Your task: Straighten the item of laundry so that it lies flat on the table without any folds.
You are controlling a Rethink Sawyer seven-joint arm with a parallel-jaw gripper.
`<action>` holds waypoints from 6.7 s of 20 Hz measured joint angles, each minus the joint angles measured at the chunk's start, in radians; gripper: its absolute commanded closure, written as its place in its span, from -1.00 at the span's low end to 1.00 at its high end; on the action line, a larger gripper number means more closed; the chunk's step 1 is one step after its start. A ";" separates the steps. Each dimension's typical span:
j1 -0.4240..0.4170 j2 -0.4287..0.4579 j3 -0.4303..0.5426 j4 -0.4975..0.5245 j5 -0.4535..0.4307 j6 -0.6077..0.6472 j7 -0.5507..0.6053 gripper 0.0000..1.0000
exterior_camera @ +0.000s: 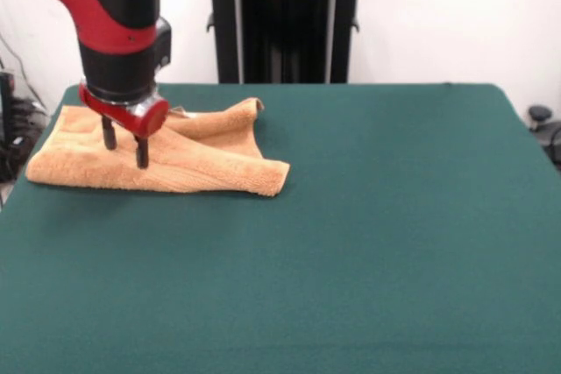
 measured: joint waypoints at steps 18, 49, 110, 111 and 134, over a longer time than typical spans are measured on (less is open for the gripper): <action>-0.019 0.045 0.004 0.003 -0.011 -0.054 0.000 -1.00; -0.045 0.097 -0.096 0.106 -0.284 -0.963 0.000 -1.00; -0.236 -0.113 0.379 -0.116 -0.116 0.166 -0.043 -1.00; -0.236 -0.113 0.379 -0.116 -0.115 0.189 -0.055 -1.00; -0.297 -0.193 0.379 0.074 -0.110 0.275 -0.097 -1.00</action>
